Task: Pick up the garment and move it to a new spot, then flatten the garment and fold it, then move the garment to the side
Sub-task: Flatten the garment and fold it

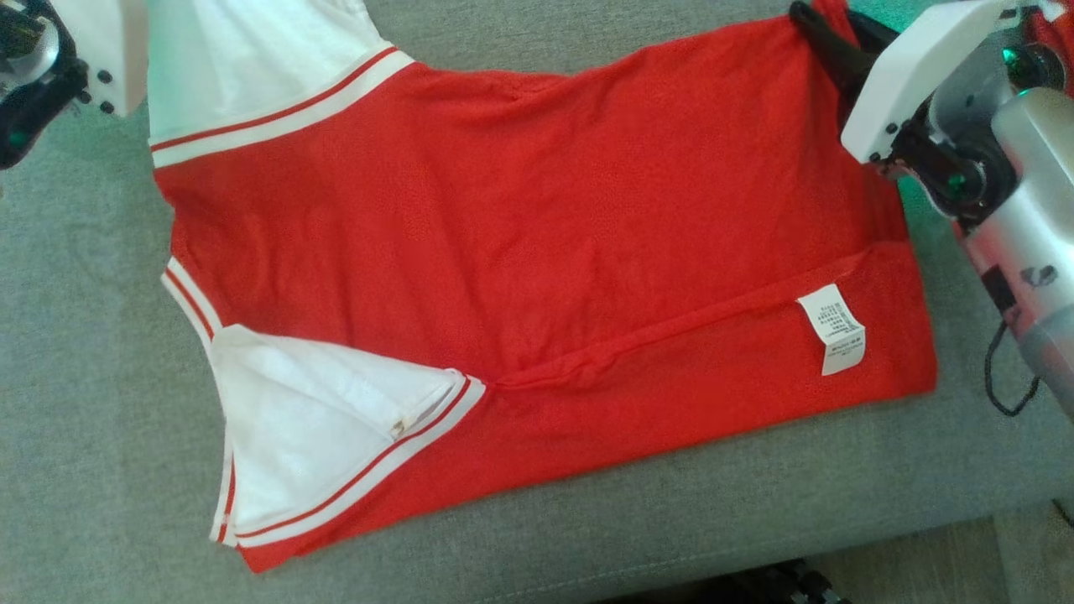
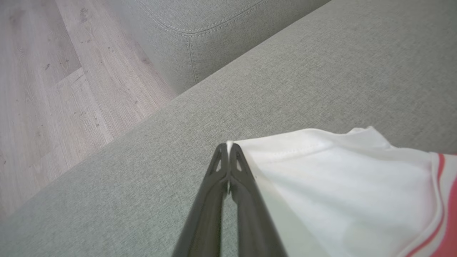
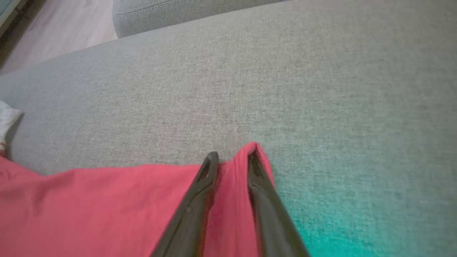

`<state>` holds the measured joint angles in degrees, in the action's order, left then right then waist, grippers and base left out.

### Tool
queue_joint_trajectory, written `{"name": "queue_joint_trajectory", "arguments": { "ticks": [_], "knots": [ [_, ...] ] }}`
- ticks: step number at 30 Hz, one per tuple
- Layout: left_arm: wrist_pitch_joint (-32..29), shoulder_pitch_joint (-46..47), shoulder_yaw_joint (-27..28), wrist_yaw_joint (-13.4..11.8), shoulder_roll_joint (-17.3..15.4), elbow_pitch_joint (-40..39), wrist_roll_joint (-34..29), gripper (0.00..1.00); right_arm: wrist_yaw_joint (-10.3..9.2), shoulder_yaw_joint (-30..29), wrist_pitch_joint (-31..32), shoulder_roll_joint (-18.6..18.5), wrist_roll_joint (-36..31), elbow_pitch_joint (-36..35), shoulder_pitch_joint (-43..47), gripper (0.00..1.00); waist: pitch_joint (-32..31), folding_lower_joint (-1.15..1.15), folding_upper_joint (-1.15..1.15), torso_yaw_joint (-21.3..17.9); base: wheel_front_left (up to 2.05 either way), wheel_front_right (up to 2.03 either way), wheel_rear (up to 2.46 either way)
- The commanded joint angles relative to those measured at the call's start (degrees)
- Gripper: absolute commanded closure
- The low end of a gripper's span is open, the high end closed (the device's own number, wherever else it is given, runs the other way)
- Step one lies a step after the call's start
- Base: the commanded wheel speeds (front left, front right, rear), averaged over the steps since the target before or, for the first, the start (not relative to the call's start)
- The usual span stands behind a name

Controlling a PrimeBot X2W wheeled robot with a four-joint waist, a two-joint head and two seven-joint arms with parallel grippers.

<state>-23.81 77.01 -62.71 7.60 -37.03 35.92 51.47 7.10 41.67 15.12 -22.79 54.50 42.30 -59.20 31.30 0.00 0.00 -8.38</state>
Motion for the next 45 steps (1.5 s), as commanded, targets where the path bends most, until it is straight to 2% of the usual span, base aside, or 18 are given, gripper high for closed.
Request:
{"name": "queue_joint_trajectory", "arguments": {
  "ticks": [1,5,8,9,10,11,20,24,27,34,38,45],
  "knots": [
    [0.54,3.65,2.17,-0.11,-1.95,-0.52,0.19,1.00,0.39,0.38,-0.54,-0.89,0.57,-0.69,-0.25,0.66,0.13,0.00,0.00,0.09,0.00,0.00,0.00],
    [2.19,4.73,1.16,-0.11,-1.97,-0.21,0.26,1.00,0.39,1.33,-1.85,-1.50,1.72,0.63,-1.69,0.65,0.49,0.00,0.00,0.31,0.00,0.00,0.00],
    [3.85,5.77,0.46,-0.11,-1.99,-0.01,0.09,1.00,0.39,1.60,-3.23,-2.04,2.58,1.40,-2.96,0.75,0.79,0.00,0.00,0.50,0.00,0.00,0.00],
    [4.59,6.19,0.23,-0.11,-2.01,0.08,-0.08,1.00,0.39,1.66,-3.62,-2.28,2.95,1.56,-3.45,0.82,0.91,0.00,0.00,0.57,0.00,0.00,0.00],
    [5.46,6.66,-0.02,-0.11,-2.05,0.18,-0.39,1.00,0.39,1.69,-4.12,-2.52,3.33,1.63,-3.91,0.97,1.03,0.00,0.00,0.63,0.00,0.00,0.00],
    [6.47,7.10,-0.13,-0.11,-2.04,0.36,-0.65,1.00,0.39,1.72,-4.78,-2.69,3.63,1.66,-4.29,1.00,1.11,0.00,0.00,0.68,0.00,0.00,0.00],
    [20.14,12.21,1.07,-0.11,-0.31,3.99,-4.40,1.00,0.39,0.78,-10.65,-5.37,7.24,0.13,-7.24,1.00,1.14,0.00,0.00,1.00,0.00,0.00,0.00],
    [23.76,13.51,1.64,-0.11,0.50,4.92,-3.58,1.00,0.39,0.46,-13.47,-7.59,8.65,-1.19,-7.60,1.00,0.58,0.00,0.00,1.67,0.00,0.00,0.00],
    [25.27,12.03,0.02,-0.11,0.63,3.51,-1.72,1.00,0.39,1.22,-14.70,-9.73,10.32,-2.91,-5.31,1.00,-0.78,0.00,0.00,2.65,0.00,0.00,0.00],
    [27.33,4.89,-1.51,-0.11,-3.39,-2.01,4.22,1.00,0.39,4.28,-17.29,-12.19,11.54,-6.64,0.37,1.00,-3.11,0.00,0.00,3.19,0.00,0.00,0.00],
    [28.32,0.97,-1.98,-0.22,-5.74,-4.79,5.56,1.00,0.39,5.31,-18.23,-13.14,12.11,-7.84,2.72,1.00,-3.68,0.00,0.00,3.45,0.00,0.00,0.00],
    [29.98,-8.76,-3.34,-3.76,-10.65,-14.24,7.50,1.00,0.39,6.87,-19.76,-15.74,13.13,-8.91,8.13,1.00,-5.04,0.00,0.00,4.69,0.00,0.00,0.00]
  ]
}}
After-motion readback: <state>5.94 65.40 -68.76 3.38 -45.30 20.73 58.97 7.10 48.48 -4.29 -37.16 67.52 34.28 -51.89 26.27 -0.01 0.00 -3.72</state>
